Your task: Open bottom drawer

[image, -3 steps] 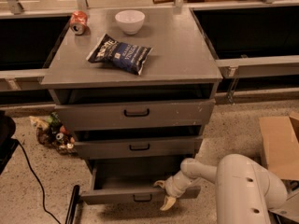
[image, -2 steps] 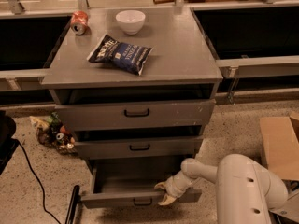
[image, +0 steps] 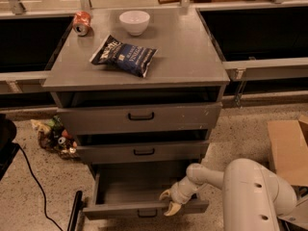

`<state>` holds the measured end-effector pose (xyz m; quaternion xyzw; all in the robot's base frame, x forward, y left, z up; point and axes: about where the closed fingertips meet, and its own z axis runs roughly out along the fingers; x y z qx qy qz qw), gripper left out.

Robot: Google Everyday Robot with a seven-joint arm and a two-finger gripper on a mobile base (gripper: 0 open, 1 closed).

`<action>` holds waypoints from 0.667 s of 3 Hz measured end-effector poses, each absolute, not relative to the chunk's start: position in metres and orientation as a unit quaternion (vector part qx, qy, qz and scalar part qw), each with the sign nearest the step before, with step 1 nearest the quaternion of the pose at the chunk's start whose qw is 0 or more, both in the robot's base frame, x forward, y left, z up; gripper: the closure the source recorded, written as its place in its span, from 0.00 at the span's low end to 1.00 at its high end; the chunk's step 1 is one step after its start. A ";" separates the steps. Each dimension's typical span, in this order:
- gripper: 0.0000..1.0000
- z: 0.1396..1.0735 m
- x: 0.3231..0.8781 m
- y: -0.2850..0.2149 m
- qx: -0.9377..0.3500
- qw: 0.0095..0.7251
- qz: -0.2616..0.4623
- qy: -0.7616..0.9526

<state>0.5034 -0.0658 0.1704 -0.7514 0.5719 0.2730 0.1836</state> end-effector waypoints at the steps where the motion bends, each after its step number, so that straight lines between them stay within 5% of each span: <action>1: 0.15 0.189 0.490 -0.063 -0.757 0.183 0.266 0.568; 2: 0.00 0.190 0.457 -0.055 -0.762 0.168 0.286 0.556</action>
Offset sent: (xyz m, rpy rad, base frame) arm -0.0101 0.0022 0.0140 -0.0065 -0.0111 0.0063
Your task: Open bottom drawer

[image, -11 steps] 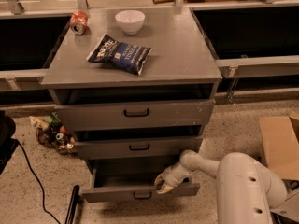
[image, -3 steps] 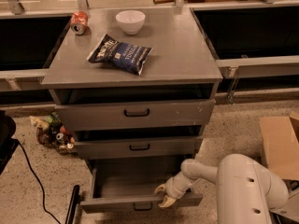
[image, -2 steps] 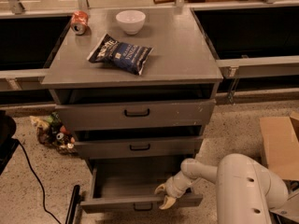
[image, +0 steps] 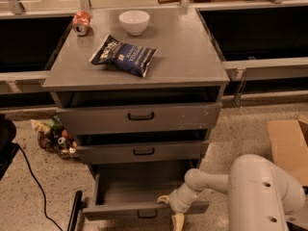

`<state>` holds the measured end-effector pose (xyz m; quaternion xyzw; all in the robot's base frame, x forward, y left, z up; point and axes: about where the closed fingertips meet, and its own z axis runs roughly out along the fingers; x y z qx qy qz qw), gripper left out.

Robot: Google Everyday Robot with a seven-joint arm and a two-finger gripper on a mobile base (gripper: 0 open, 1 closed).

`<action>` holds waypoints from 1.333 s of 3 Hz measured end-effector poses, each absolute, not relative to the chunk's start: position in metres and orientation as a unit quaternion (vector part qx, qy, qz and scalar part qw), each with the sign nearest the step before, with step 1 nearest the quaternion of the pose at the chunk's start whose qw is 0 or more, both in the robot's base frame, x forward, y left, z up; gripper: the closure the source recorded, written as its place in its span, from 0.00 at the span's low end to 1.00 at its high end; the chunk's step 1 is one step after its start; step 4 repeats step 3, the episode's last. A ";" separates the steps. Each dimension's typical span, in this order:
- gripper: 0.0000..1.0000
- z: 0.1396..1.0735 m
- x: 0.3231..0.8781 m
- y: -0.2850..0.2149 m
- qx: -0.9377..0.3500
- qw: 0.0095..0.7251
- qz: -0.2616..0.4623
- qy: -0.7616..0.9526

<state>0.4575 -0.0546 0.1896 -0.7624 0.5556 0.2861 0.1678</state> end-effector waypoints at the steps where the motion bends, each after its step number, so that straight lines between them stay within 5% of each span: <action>1: 0.00 0.193 0.457 -0.056 -0.765 0.174 0.287 0.550; 4: 0.00 0.249 0.452 -0.075 -0.785 0.210 0.226 0.538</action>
Offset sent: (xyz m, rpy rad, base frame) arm -0.0066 -0.0264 0.0727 0.0058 -0.1842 0.0106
